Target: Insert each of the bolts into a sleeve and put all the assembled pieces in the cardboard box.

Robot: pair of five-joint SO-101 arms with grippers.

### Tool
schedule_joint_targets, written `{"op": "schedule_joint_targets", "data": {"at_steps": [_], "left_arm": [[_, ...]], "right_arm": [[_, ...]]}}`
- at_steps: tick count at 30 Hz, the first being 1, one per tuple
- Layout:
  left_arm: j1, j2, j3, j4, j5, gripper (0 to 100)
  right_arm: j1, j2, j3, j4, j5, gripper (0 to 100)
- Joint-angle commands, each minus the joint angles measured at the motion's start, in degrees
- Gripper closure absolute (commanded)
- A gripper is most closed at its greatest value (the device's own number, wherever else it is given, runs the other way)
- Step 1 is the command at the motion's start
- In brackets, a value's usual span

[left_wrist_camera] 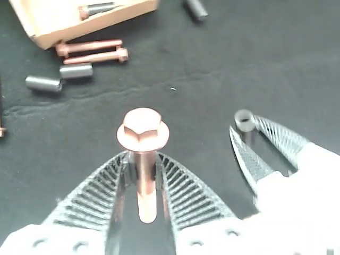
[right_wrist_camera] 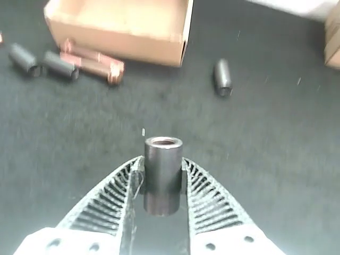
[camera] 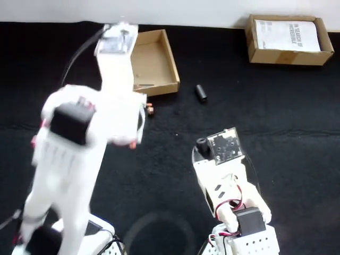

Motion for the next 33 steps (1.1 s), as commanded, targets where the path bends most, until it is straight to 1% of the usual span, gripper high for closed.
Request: {"op": "schedule_joint_targets", "data": {"at_steps": [1, 3, 6, 8, 11, 16, 20, 25, 27, 33], "left_arm": [[3.6, -15.0, 10.7, -6.4, -1.5, 99], [3.9, -22.1, 18.2, -12.9, -3.1, 99], [3.6, -31.7, 31.2, -25.1, -5.3, 99], [3.5, -37.2, 38.9, -32.1, -5.4, 99], [3.6, -42.2, 47.0, -38.4, -5.4, 99], [3.4, -40.9, 51.4, -44.6, -5.3, 99], [3.4, -36.7, 52.1, -56.3, -5.2, 99], [3.5, -26.9, 51.6, -70.9, -5.2, 99], [4.0, -22.2, 49.5, -73.2, -5.2, 99], [8.7, -13.1, 36.9, -65.7, -5.2, 99]], "right_arm": [[-0.3, -0.6, 0.0, -5.5, -1.3, 99.1], [-0.3, -0.7, -0.2, -9.1, -6.4, 99.1], [-0.4, -0.7, -0.6, -14.7, -15.4, 99.1], [-1.8, -0.7, -0.5, -17.0, -17.4, 99.1], [-4.4, -0.7, -0.6, -17.0, -17.4, 99.1], [-4.8, -0.7, -4.0, -16.0, -17.4, 99.1], [-6.7, -0.7, -9.7, -13.7, -17.4, 99.1], [-8.7, -0.7, -11.3, -13.7, -17.4, 99.1], [-8.7, -0.6, -11.1, -13.7, -17.4, 99.1], [-8.7, -0.6, -9.0, -13.8, -17.4, 99.1]]}}
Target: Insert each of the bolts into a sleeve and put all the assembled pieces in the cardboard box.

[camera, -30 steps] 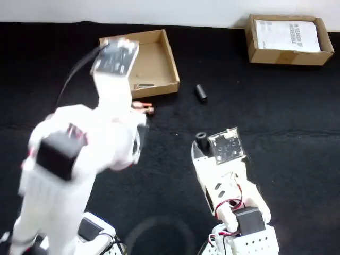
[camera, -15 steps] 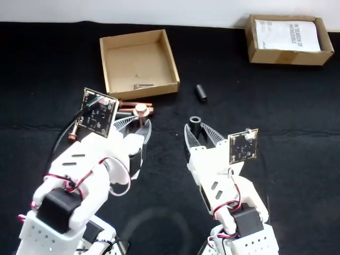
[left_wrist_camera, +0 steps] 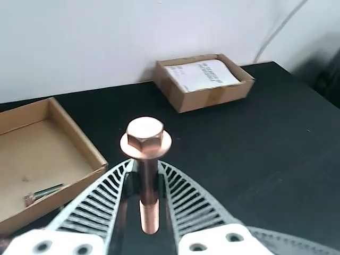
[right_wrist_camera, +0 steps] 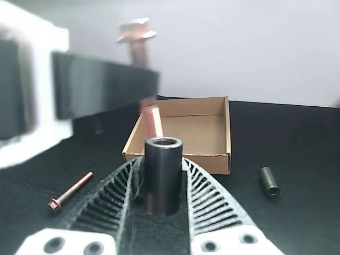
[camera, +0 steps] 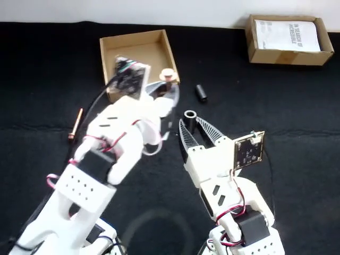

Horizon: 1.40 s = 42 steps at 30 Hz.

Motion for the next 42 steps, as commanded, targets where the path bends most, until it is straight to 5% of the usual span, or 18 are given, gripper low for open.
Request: {"op": "schedule_joint_targets", "data": {"at_steps": [1, 14, 21, 42], "left_arm": [[3.0, 2.9, -9.5, 3.2, -0.3, 99], [4.0, 4.0, -18.4, 13.4, -0.4, 99], [4.1, 4.4, -18.0, 13.4, 7.9, 99], [8.4, 4.4, -12.4, 13.6, 8.0, 99]], "right_arm": [[-0.4, -0.6, -1.0, 0.0, -0.6, 99.1], [-0.5, -0.2, 1.1, -0.1, -0.5, 99.1], [-0.3, -0.1, 1.2, -0.1, -0.5, 99.1], [-0.2, -0.1, 1.2, -0.1, -0.5, 99.1]]}}
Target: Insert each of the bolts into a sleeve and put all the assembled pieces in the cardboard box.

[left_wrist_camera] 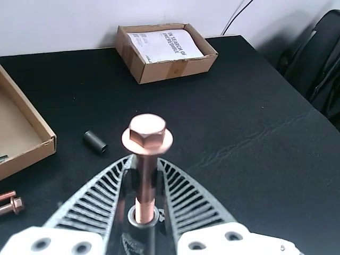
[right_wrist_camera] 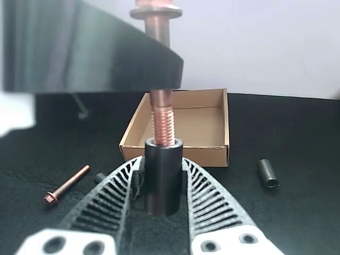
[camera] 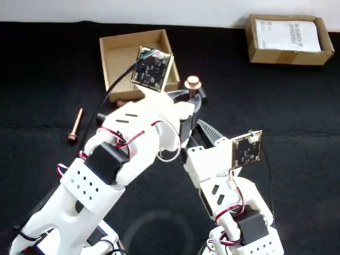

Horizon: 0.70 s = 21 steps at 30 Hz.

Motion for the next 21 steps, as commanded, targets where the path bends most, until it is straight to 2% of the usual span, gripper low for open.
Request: {"op": "schedule_joint_targets", "data": {"at_steps": [1, 9, 11, 13, 18, 21], "left_arm": [[1.0, -0.1, -0.4, 0.0, 0.1, 99], [1.5, 0.0, -0.4, 5.2, -0.1, 99], [1.5, 0.0, -0.8, 7.6, -3.1, 98], [1.5, -0.4, -0.8, 10.1, -6.3, 94], [0.9, -0.4, -1.0, 16.6, -6.4, 74], [0.9, -0.5, -1.0, 18.5, -4.3, 71]], "right_arm": [[-0.3, -0.1, -0.2, -0.1, -0.5, 99.1], [-0.3, -0.1, -0.2, -0.1, -0.5, 99.1], [-0.3, -0.1, -0.2, -0.1, -0.4, 99.1], [-0.3, -0.1, -0.2, -0.1, 1.1, 99.1], [-0.3, -0.1, -0.2, -0.1, 2.6, 99.1], [-0.3, -0.1, -0.2, -0.1, 2.6, 99.1]]}}
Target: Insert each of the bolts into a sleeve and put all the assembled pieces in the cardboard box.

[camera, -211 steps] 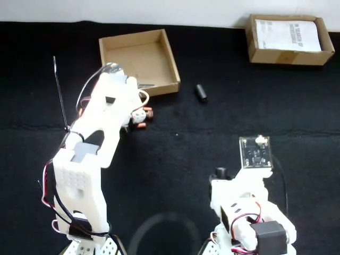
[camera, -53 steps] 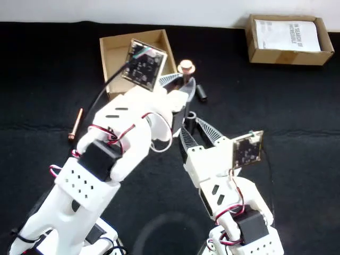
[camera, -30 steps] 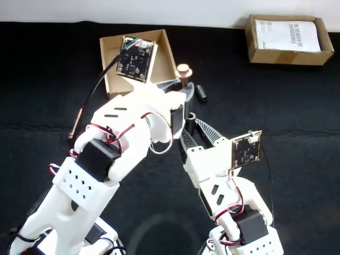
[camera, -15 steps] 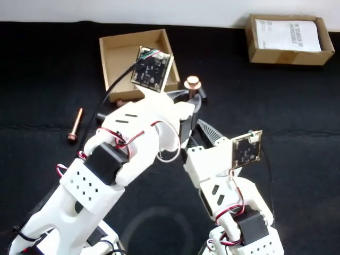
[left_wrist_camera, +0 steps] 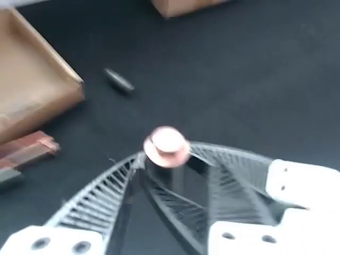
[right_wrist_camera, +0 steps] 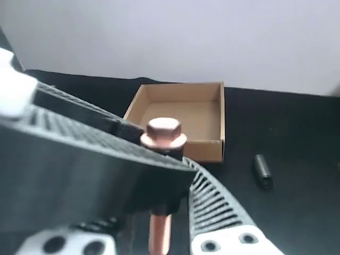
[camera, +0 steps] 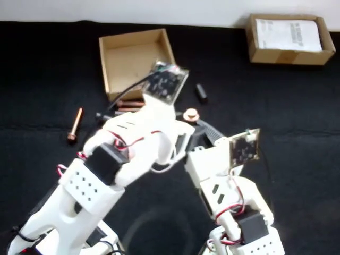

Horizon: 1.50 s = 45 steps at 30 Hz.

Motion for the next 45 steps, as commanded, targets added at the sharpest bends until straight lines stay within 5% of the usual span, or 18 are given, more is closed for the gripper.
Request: {"op": "schedule_joint_targets", "data": {"at_steps": [1, 19, 24, 29, 38, 45], "left_arm": [[0.4, -0.6, -0.9, 2.0, 1.3, 71], [0.3, -0.7, -35.6, 38.2, 1.5, 71], [-5.1, -6.2, -41.8, 39.3, 1.1, 84], [-12.1, -13.8, -41.6, 39.3, 1.1, 99], [-29.8, -20.4, -28.4, 39.3, 1.1, 99], [-45.0, -30.3, -5.9, 37.4, 1.0, 99]], "right_arm": [[-0.4, -0.3, -0.5, -0.3, 0.9, 99.1], [5.3, -0.1, -1.1, -0.2, 4.7, 99.1], [5.5, 7.1, -10.6, -0.2, 4.8, 99.1], [7.6, 23.2, -27.2, -0.1, 4.8, 99.1], [7.4, 49.7, -52.4, 0.4, 4.8, 99.1], [2.7, 71.8, -76.4, 15.3, 4.9, 99.2]]}}
